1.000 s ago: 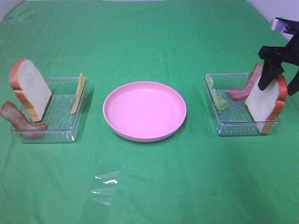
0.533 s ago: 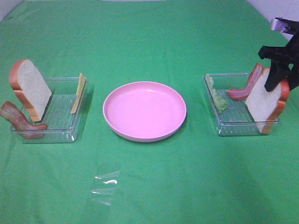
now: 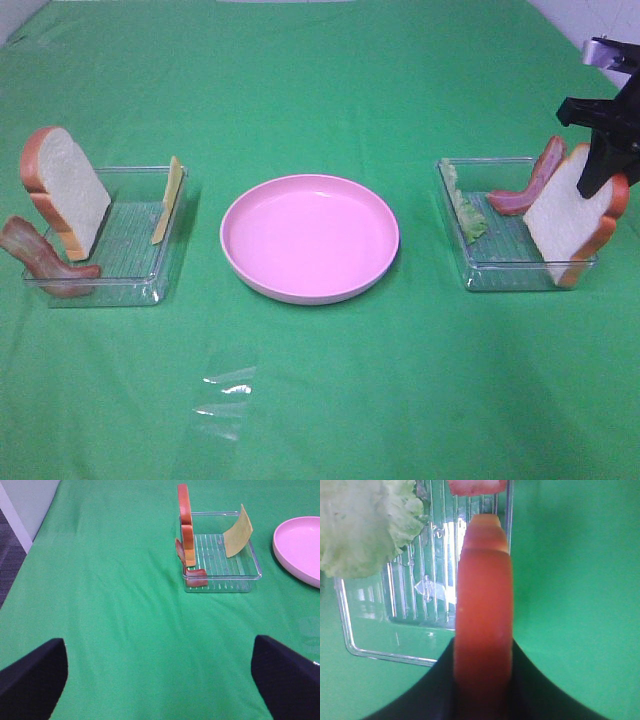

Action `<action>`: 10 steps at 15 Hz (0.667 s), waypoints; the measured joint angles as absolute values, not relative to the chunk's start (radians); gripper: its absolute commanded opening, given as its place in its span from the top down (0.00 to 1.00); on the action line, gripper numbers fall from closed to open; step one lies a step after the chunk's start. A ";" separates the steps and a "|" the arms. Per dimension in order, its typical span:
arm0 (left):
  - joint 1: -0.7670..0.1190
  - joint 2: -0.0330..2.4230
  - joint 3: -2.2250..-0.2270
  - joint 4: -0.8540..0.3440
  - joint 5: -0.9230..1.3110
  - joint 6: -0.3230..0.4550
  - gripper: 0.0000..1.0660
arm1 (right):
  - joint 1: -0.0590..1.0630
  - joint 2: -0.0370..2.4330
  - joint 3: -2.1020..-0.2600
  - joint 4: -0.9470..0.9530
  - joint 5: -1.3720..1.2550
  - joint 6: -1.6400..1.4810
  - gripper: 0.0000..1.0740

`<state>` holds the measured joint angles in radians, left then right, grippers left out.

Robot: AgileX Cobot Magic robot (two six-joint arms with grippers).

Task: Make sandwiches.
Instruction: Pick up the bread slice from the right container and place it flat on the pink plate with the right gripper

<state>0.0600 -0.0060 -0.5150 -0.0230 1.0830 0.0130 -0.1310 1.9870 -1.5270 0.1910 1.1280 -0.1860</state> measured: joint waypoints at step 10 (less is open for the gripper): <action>0.060 -0.006 -0.515 -0.023 1.083 0.013 0.15 | -0.074 1.713 -1.527 0.571 1.152 -0.225 1.00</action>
<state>0.0600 -0.0060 -0.5150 -0.0230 1.0830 0.0130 -0.0740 1.7130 -1.5270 0.5710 1.1520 -0.2250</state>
